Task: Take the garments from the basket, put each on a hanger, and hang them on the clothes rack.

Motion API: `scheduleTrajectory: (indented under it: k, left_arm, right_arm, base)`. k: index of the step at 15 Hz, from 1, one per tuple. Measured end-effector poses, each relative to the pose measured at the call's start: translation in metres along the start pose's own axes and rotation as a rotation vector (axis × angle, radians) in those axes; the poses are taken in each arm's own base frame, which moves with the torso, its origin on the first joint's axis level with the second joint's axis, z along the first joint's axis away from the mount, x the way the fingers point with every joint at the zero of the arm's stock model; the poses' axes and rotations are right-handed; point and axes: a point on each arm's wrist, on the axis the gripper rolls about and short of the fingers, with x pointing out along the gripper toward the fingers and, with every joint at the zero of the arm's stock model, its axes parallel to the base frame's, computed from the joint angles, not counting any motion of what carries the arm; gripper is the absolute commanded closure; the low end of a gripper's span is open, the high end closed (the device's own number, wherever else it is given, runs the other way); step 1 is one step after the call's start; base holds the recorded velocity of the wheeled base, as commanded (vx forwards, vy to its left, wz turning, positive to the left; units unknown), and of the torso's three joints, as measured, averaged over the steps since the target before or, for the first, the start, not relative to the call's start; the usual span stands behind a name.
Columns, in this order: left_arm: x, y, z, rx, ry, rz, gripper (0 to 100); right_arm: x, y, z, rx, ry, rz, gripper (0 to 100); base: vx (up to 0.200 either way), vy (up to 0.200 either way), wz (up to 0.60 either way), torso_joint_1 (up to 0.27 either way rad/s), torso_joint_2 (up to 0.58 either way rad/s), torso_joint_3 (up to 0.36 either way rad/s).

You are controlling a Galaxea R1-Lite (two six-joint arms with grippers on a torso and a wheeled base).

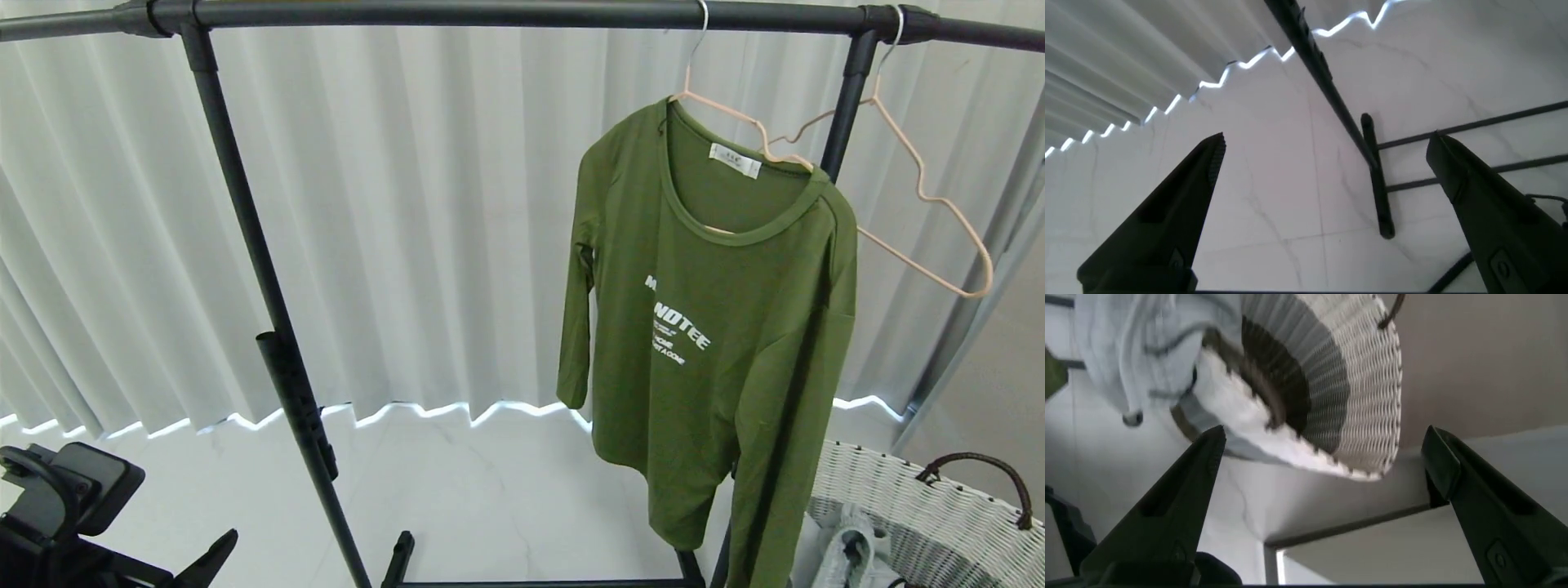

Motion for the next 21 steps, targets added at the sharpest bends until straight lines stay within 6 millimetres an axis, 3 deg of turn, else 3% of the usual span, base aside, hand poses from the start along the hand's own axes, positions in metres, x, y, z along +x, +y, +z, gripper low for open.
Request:
scheduleTrajectory:
  k: [8,17,21]
  left_arm:
    - [-0.004,-0.004,0.004,0.022,-0.048,-0.033,0]
    - [-0.013,-0.006,0.003,0.021,-0.097,-0.037,0]
    - [-0.015,-0.008,-0.003,0.022,-0.093,-0.038,0]
  right_arm:
    - [0.010,0.008,0.005,-0.023,-0.019,0.183,0]
    - [0.073,0.045,0.020,-0.152,0.059,0.282,0]
    - [0.107,0.051,0.024,-0.128,0.118,0.258,0]
  base:
    - [0.025,0.000,0.00,0.001,0.00,0.000]
    - [0.000,0.000,0.00,0.000,0.00,0.000]
    - [0.000,0.000,0.00,0.000,0.00,0.000]
